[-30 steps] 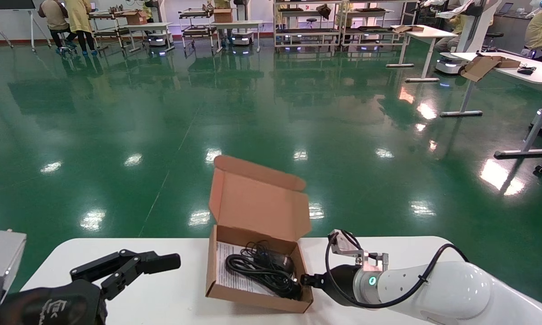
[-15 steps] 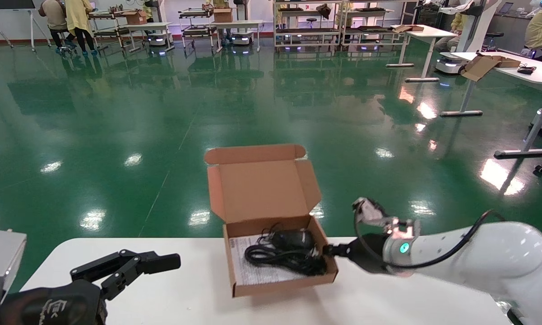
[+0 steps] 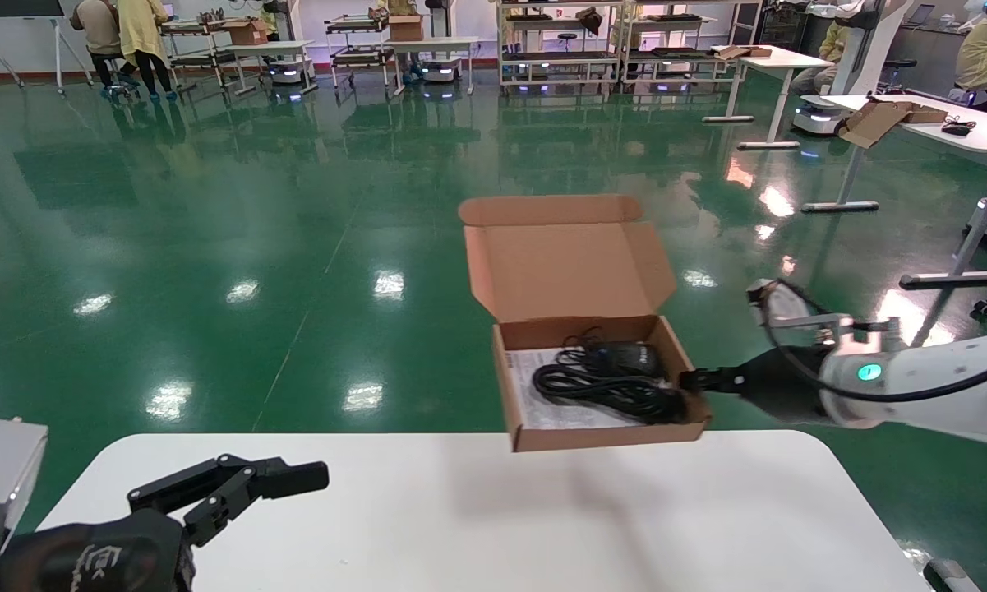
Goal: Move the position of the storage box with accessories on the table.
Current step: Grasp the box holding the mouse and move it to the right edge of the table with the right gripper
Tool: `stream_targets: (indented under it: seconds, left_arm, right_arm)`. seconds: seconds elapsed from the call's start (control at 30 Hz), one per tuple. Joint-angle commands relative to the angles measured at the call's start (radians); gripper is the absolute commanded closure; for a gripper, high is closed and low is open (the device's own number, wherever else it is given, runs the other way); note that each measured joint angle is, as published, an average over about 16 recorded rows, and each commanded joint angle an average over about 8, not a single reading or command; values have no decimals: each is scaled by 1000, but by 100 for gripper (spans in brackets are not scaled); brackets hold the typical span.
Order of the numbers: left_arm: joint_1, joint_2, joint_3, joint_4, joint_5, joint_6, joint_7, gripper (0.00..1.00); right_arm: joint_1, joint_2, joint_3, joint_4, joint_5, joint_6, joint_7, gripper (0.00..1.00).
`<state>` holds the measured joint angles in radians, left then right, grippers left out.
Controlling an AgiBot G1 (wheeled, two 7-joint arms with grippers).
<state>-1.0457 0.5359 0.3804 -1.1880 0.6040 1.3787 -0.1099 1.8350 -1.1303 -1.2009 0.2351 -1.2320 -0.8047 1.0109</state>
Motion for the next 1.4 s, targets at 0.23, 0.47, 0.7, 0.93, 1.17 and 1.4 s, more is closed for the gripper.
stream_targets:
  seconds: [0.23, 0.47, 0.7, 0.93, 1.17, 1.4]
  left_arm:
    - [0, 0, 0, 0, 0, 0, 0, 0]
    - [0, 0, 0, 0, 0, 0, 0, 0]
    - [0, 0, 0, 0, 0, 0, 0, 0]
    - [0, 0, 0, 0, 0, 0, 0, 0]
    - [0, 0, 0, 0, 0, 0, 0, 0]
    - [0, 0, 0, 0, 0, 0, 0, 0]
  right_arm:
    - [23, 93, 0, -33, -8, -53, -114, 100]
    - [-1, 148, 15, -86, 10, -44, -214, 100]
    - [-38, 179, 33, -125, 33, -20, -305, 100]
    - [-69, 188, 49, -158, 55, -9, -368, 100]
    - [-107, 197, 66, -187, 79, 13, -418, 100]
    - [-151, 209, 84, -209, 105, 50, -459, 100]
